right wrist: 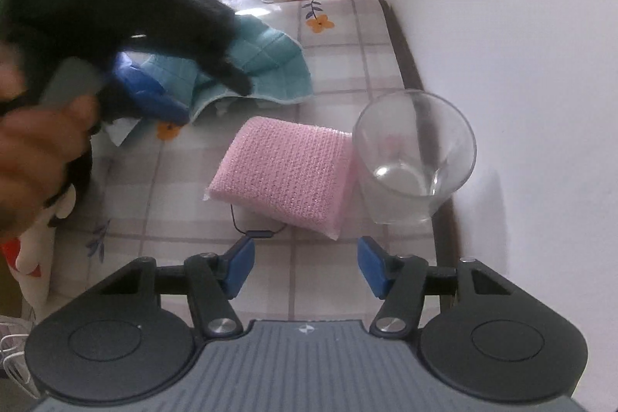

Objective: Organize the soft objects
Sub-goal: 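Move both tools back over the mat items, then lower the left tool onto the pink mesh sponge and close it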

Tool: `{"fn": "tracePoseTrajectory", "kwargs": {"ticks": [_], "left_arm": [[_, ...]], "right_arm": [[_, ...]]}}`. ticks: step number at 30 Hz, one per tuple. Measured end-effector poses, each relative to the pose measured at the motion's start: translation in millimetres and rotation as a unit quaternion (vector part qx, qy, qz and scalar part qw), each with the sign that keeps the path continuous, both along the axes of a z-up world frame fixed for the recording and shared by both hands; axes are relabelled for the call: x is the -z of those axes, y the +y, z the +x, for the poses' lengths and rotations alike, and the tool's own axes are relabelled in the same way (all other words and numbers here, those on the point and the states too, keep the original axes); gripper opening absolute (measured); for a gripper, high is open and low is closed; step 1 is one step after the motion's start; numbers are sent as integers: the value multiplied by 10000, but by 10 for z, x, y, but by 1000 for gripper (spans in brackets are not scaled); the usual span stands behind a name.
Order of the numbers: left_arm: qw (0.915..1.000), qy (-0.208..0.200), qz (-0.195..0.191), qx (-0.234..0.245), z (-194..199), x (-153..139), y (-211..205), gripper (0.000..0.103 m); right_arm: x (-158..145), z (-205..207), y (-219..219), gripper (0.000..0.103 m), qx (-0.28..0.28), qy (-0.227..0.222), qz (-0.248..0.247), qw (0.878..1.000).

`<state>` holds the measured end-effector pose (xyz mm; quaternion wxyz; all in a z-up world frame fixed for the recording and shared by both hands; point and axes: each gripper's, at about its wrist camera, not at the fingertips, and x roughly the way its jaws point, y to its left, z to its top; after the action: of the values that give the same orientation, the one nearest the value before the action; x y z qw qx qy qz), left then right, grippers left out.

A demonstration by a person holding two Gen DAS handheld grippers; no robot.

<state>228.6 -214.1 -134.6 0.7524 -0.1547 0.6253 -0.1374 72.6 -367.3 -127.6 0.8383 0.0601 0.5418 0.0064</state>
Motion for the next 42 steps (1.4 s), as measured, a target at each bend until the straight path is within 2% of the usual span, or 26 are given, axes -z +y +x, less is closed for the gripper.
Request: {"fn": "tracePoseTrajectory", "kwargs": {"ticks": [4, 6, 12, 19, 22, 23, 24, 27, 31, 35, 38, 42], "left_arm": [[9996, 117, 180, 169, 102, 182, -213, 49], [9989, 215, 323, 257, 80, 254, -277, 42], [9939, 338, 858, 602, -116, 273, -264, 41], [9872, 833, 1206, 635, -555, 296, 167, 42], [9886, 760, 1172, 560, -767, 211, 370, 56], [9904, 653, 1092, 540, -811, 152, 420, 67], [9921, 507, 1006, 557, -848, 73, 457, 78], [9942, -44, 795, 723, -909, -144, 452, 95], [9861, -420, 606, 1490, -859, -206, 91, 98], [9722, -439, 486, 2249, -945, -130, -209, 99], [9693, -272, 463, 2401, -983, 26, -369, 98], [9700, -163, 710, 2321, -1052, 187, -449, 92]], "right_arm": [[126, 46, -13, 62, -134, 30, 45, 9999], [188, 99, -41, 62, -75, 117, 96, 9999], [263, 154, -81, 62, -43, 171, 329, 9993], [200, 134, -18, 62, -247, 49, 357, 9990], [100, 75, -46, 62, -200, -49, 447, 9988], [64, 35, -71, 62, -161, -79, 476, 9987], [48, 14, -100, 62, -123, -81, 491, 9987], [-27, -123, -218, 62, 152, -63, 451, 9988], [-37, -262, -375, 62, 548, 114, 378, 9977], [21, -334, -387, 62, 554, 285, 331, 9975], [41, -363, -341, 62, 491, 305, 383, 9976], [65, -415, -266, 62, 346, 325, 443, 9979]]}}
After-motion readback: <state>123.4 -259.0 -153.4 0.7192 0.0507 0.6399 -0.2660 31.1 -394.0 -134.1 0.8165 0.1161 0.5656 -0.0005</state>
